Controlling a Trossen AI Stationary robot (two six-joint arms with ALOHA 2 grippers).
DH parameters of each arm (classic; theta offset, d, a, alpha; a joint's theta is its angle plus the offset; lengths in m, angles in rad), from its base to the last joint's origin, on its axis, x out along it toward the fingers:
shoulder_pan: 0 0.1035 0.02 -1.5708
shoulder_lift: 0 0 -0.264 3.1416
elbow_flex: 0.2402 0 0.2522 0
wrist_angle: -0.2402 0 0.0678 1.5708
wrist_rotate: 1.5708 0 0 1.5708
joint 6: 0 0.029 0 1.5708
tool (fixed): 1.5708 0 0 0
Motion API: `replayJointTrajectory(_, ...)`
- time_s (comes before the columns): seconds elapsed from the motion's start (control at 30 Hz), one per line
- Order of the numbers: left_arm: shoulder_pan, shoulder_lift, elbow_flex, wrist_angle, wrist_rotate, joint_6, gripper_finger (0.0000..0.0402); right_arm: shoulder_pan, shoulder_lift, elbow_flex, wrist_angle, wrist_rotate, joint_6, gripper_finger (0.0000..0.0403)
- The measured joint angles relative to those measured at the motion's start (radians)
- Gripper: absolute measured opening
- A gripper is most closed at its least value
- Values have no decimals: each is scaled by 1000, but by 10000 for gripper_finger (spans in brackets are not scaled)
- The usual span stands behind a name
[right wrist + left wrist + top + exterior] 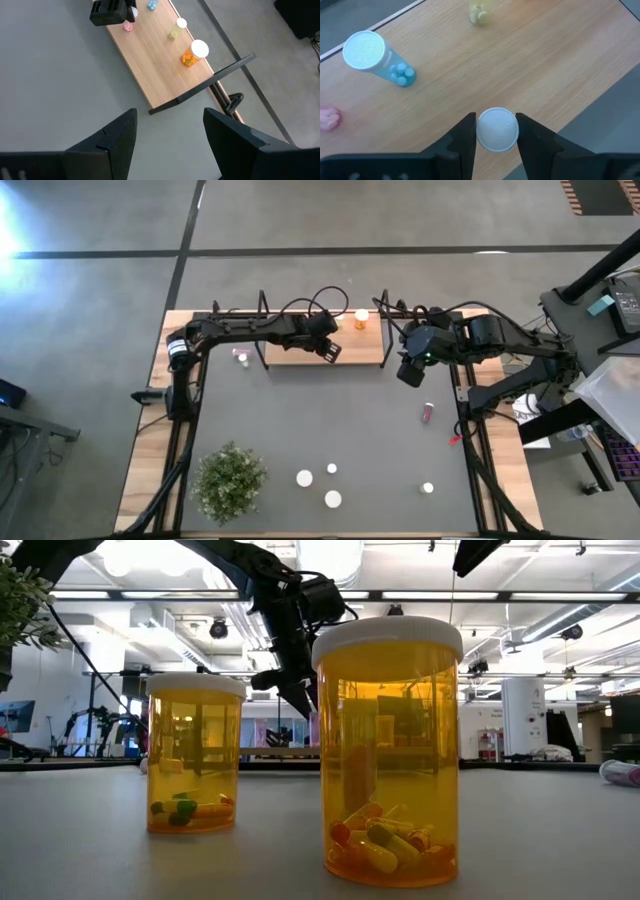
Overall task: Pick and place medicine bottles onto shelf by color
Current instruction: Put the right pink pill bottle on the shelf aligned with the other pink pill bottle
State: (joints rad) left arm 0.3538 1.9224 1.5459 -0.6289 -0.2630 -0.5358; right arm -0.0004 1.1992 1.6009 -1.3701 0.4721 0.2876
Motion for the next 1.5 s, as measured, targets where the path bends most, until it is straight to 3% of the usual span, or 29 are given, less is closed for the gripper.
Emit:
replayJointTrajectory(0.53, 20, -74, -26, -166, -60, -7, 103, 0, 0, 0, 0, 0, 0, 219)
replayJointTrajectory(0.87, 40, -178, -194, -89, -76, 17, 103, 0, 0, 0, 0, 0, 0, 219)
replayJointTrajectory(1.03, 61, -220, -245, -18, -43, 188, 103, 0, 0, 0, 0, 0, 0, 219)
replayJointTrajectory(1.3, 119, -222, -245, -17, 124, 505, 103, 0, 0, 0, 1, 0, 0, 219)
replayJointTrajectory(1.5, 151, -222, -241, -16, 158, 753, 103, 0, 0, 0, 1, 0, 0, 219)
